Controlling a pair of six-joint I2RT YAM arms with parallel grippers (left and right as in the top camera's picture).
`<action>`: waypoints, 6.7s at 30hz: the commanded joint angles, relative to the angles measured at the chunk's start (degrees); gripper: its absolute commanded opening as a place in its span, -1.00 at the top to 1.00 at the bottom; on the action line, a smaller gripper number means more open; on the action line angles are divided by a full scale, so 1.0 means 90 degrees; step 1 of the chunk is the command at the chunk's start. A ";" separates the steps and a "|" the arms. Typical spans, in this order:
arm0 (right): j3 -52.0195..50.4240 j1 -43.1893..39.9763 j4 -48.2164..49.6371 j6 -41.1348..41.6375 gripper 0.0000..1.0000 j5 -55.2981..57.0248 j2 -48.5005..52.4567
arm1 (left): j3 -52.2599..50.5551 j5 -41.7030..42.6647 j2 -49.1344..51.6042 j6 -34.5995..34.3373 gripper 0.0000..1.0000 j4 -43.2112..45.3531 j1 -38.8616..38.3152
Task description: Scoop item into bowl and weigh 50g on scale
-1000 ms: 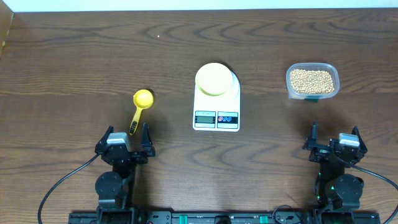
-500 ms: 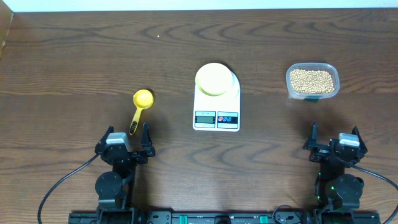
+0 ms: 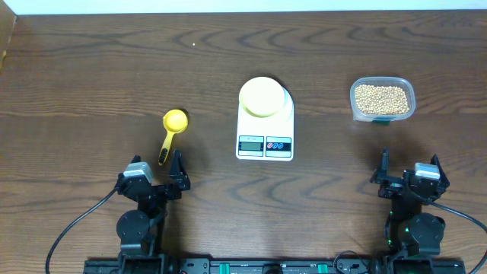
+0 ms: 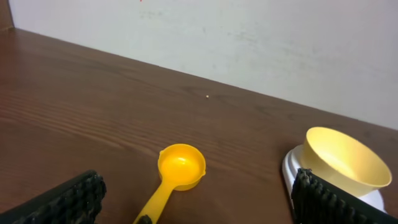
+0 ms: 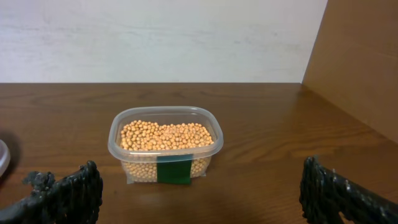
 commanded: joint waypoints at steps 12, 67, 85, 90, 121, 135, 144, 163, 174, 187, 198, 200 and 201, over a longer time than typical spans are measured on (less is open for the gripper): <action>-0.0012 0.0034 -0.0024 -0.0053 -0.99 0.0070 -0.0022 | 0.0522 -0.0007 0.0015 -0.0316 -0.95 -0.0170 0.0027; -0.0012 0.0034 -0.0024 -0.0056 -0.99 0.0070 -0.0022 | 0.8888 0.1401 0.9634 -0.0413 -0.95 -0.4872 0.1200; -0.0012 0.0034 -0.0024 -0.0053 -0.99 0.0070 -0.0022 | 0.8884 0.0831 1.0355 0.0294 -0.95 -0.4563 0.1205; -0.0012 0.0034 -0.0024 -0.0056 -0.98 0.0070 -0.0022 | 0.8884 0.0556 1.0652 0.0828 -0.95 -0.4629 0.1205; -0.0012 0.0034 -0.0024 -0.0053 -0.98 0.0070 -0.0022 | 0.8879 0.0777 1.1475 0.2693 -0.81 -0.4556 0.1149; -0.0012 0.0034 -0.0022 -0.0053 -0.99 0.0070 -0.0022 | 0.8879 0.1107 1.2019 0.3317 -0.53 -0.4624 0.1047; -0.0012 0.0034 -0.0022 -0.0053 -0.99 0.0070 -0.0022 | 0.8879 0.1081 1.2427 0.3317 -0.37 -0.4597 0.0777; -0.0012 0.0034 -0.0024 -0.0056 -0.99 0.0070 -0.0022 | 0.8854 0.1056 1.2845 0.3317 -0.02 -0.4216 0.0607; -0.0012 0.0034 -0.0024 -0.0053 -0.99 0.0070 -0.0022 | 0.8599 0.0724 1.2849 0.3317 0.24 -0.4158 0.0614; -0.0012 0.0034 -0.0024 -0.0056 -0.99 0.0070 -0.0022 | 0.8565 0.0724 1.2852 0.3315 0.80 -0.3929 0.0614; -0.0012 0.0034 -0.0022 -0.0056 -0.99 0.0070 -0.0022 | 0.8850 0.0916 1.2563 0.2747 0.85 -0.3844 0.0612; -0.0012 0.0034 -0.0022 -0.0053 -0.99 0.0070 -0.0022 | 0.8961 0.0916 1.2303 0.2487 0.85 -0.3847 0.0612; -0.0012 0.0034 -0.0024 -0.0053 -0.99 0.0070 -0.0022 | 0.9012 0.0916 1.2145 0.2329 0.85 -0.3844 0.0607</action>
